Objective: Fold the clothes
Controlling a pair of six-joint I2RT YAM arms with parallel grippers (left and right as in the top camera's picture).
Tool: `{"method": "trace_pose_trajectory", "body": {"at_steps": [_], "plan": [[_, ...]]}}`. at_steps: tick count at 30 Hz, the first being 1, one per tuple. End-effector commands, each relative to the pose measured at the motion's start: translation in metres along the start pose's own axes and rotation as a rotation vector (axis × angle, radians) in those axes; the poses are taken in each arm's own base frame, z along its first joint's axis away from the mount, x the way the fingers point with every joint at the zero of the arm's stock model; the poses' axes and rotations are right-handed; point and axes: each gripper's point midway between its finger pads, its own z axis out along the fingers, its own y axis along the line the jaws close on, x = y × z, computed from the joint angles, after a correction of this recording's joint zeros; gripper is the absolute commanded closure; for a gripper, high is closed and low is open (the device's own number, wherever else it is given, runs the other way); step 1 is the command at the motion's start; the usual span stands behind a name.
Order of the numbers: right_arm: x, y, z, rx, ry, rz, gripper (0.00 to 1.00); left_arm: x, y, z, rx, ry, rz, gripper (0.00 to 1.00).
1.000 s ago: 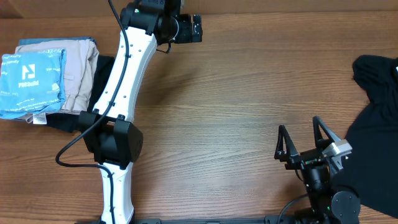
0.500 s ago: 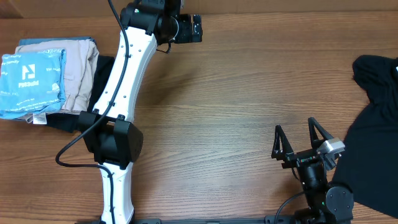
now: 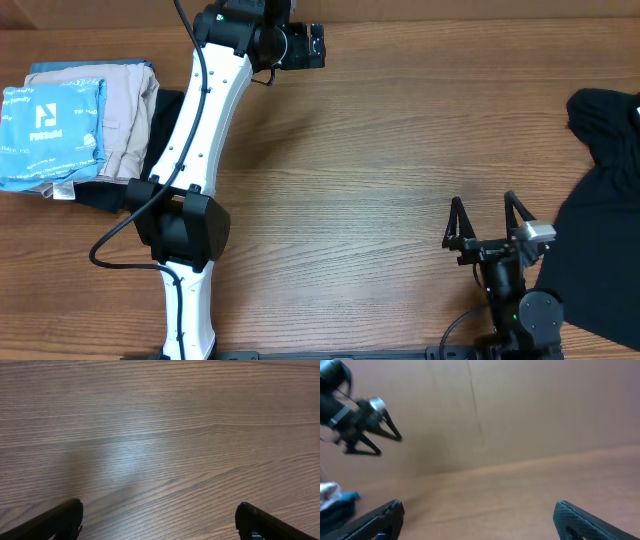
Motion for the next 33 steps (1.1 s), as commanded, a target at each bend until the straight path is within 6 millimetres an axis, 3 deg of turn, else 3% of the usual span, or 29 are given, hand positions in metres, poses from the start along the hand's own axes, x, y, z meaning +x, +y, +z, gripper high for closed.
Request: {"method": "trace_pose_trajectory", "body": {"at_steps": [1, 5, 25, 27, 31, 32, 33], "plan": [[0.019, -0.009, 0.000, 0.031, 0.043, -0.078, 0.00, -0.005, -0.003, -0.007, 0.003, -0.022, 0.000, 0.00], [0.034, 0.000, -0.001, -0.039, 0.105, -0.300, 0.00, -0.005, -0.003, -0.007, 0.003, -0.022, 0.000, 0.00], [0.034, 0.001, -0.001, -0.046, 0.105, -0.299, 0.00, -0.005, -0.003, -0.010, 0.001, -0.022, -0.001, 0.00], [0.034, 0.001, -0.001, -0.046, 0.105, -0.299, 0.00, -0.008, -0.017, -0.044, 0.019, -0.058, 0.014, 0.00], [0.034, 0.001, -0.001, -0.046, 0.105, -0.299, 0.00, -0.020, -0.050, -0.164, 0.088, -0.251, 0.061, 0.00], [0.034, 0.001, -0.001, -0.046, 0.105, -0.299, 0.00, -0.020, -0.064, -0.235, 0.129, -0.377, 0.087, 0.00], [0.034, 0.001, -0.001, -0.046, 0.105, -0.299, 0.00, -0.016, -0.070, -0.267, 0.148, -0.435, 0.099, 0.00]]}}
